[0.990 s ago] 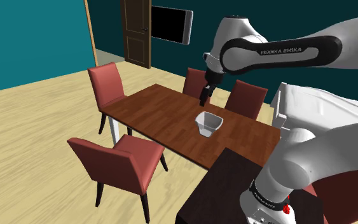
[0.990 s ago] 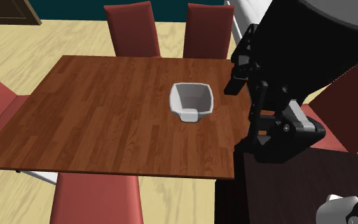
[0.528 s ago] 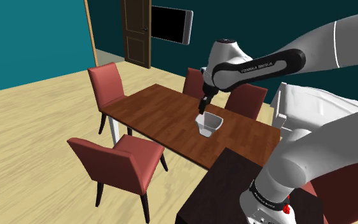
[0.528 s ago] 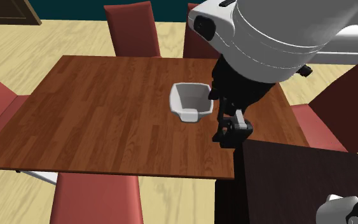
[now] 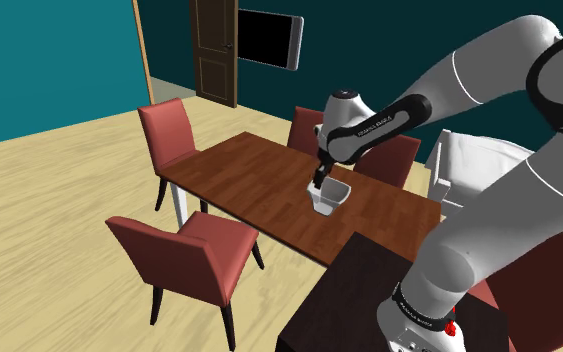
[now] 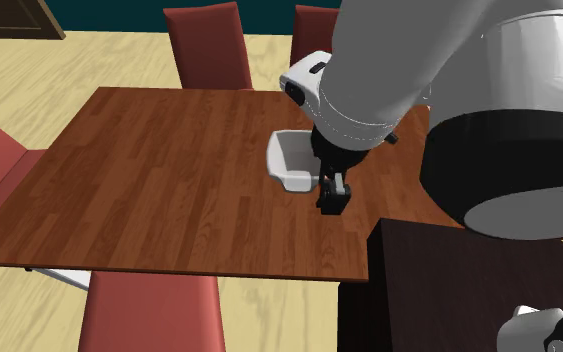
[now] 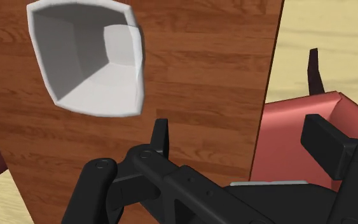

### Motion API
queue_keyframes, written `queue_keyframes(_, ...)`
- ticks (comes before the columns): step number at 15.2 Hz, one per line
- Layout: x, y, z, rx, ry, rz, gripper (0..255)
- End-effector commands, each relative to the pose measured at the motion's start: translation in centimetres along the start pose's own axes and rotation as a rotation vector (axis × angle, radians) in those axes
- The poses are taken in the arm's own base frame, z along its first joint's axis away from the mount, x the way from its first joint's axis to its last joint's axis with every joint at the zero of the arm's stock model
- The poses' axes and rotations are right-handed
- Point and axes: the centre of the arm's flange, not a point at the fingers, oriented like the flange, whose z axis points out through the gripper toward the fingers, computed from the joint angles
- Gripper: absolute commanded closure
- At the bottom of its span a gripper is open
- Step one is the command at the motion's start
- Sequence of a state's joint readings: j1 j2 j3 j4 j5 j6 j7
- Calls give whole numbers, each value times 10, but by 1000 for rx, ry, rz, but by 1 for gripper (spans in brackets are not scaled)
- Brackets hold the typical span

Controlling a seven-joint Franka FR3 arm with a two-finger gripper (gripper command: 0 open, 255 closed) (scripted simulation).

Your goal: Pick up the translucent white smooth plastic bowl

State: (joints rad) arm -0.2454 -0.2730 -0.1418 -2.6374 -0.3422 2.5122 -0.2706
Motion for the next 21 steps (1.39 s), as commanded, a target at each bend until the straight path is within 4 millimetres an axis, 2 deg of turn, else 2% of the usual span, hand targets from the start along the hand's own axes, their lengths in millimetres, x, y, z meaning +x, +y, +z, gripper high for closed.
queue_keyframes(1,1,9,25,-14,-8,0,0)
queue_keyframes(15,4,91,183,-112,-72,4,0)
queue_keyframes(21,2,88,213,-115,-74,4,0)
